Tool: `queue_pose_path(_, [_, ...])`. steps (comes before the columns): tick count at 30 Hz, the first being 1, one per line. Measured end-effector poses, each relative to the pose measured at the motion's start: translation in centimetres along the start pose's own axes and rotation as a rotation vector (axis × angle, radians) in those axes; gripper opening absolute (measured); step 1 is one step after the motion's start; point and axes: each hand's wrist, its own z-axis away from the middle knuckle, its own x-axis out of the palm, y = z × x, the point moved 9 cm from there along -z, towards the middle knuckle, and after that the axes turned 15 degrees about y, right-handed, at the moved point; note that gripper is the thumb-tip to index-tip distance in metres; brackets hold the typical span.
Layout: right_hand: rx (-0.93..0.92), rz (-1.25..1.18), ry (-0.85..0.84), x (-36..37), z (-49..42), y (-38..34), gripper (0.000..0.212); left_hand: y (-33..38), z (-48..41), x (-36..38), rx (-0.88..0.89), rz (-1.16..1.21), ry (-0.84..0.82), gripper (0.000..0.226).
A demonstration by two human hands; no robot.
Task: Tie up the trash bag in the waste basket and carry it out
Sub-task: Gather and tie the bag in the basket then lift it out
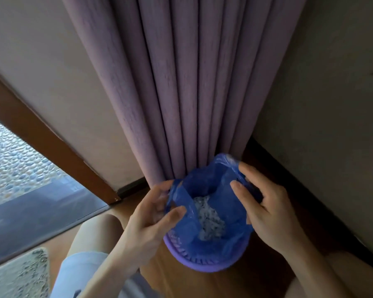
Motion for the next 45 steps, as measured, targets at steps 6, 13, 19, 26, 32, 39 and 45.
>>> queue_pose_path(6, [0.097,0.237,-0.102,-1.3,-1.4,0.4,0.048,1.6,-0.6,0.6,-0.123,0.001,-0.111,0.052])
queue_pose_path(13, [0.012,0.364,-0.035,-2.5,-4.9,0.7,0.044,2.4,-4.0,1.5,-0.123,-0.015,-0.09,0.052])
queue_pose_path(19, [0.164,-0.152,-0.167,-0.9,-6.6,2.8,0.01,3.6,-7.0,4.0,0.04,0.005,-0.104,0.029])
queue_pose_path(26, [0.247,-0.623,-0.262,1.8,-5.0,3.7,0.071,4.3,-8.5,7.5,0.152,0.316,-0.288,0.028])
queue_pose_path(32, [0.276,-0.372,-0.37,5.4,-1.7,4.7,0.084,2.6,-6.8,6.8,0.104,0.456,-0.304,0.025])
queue_pose_path(39, [0.256,-0.084,-0.389,8.8,1.6,4.9,0.043,3.9,-4.0,8.0,0.106,0.523,-0.449,0.021])
queue_pose_path(45, [0.3,-0.234,-0.131,6.2,0.0,4.6,0.003,-1.5,-4.6,6.5,0.228,-0.089,-0.366,0.088])
